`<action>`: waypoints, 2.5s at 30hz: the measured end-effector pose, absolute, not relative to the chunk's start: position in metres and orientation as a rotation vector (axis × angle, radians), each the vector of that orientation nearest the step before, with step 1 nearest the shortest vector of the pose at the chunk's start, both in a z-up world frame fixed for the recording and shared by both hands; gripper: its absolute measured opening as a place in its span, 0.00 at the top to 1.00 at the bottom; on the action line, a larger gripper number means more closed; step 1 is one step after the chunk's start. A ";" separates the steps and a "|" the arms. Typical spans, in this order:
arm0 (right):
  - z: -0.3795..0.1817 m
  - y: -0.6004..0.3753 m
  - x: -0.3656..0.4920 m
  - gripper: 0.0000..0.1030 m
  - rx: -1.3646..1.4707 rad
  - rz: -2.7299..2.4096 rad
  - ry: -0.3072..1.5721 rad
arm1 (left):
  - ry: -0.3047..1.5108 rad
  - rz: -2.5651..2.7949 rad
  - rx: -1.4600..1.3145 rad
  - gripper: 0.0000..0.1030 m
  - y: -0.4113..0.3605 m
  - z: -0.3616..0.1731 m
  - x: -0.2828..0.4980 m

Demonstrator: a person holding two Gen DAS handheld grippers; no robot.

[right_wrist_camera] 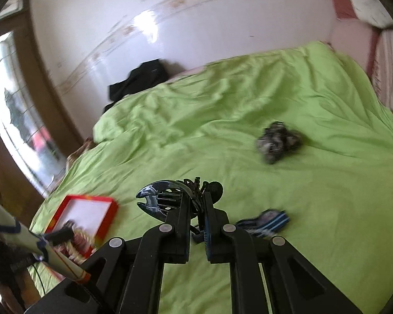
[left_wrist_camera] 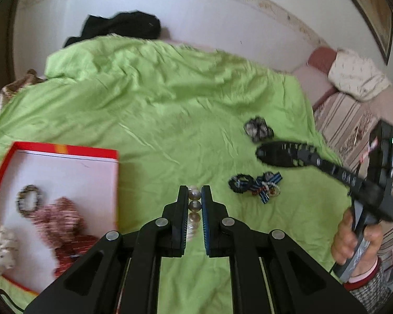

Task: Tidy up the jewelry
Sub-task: 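Carry the pearl bracelet and claw clip into the tray and open both tools, then move both tools back toward the blue-strap watch and bead bracelets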

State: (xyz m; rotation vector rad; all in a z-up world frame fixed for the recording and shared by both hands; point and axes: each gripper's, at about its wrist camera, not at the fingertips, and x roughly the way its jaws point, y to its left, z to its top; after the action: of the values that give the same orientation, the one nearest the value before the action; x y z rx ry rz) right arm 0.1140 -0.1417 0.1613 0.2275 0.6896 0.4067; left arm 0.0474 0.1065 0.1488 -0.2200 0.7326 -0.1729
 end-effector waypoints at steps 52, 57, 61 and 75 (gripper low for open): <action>0.089 0.178 0.157 0.84 -0.074 0.450 0.950 | 0.748 0.390 -0.475 0.88 0.393 0.079 0.057; 0.094 0.170 0.153 0.62 -0.088 0.440 0.928 | 0.701 0.416 -0.431 0.68 0.384 0.091 0.048; 0.104 0.163 0.145 0.60 -0.117 0.427 0.898 | 0.648 0.410 -0.394 0.57 0.373 0.106 0.037; 0.108 0.064 0.094 0.56 -0.068 0.371 0.901 | 0.591 0.380 -0.231 0.52 0.314 0.125 0.014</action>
State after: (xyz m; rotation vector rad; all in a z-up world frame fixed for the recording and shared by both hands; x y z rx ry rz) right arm 0.0936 0.0637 0.1077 -0.0684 0.9015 0.3707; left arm 0.0142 0.3141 0.1247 -0.2314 0.5912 0.3802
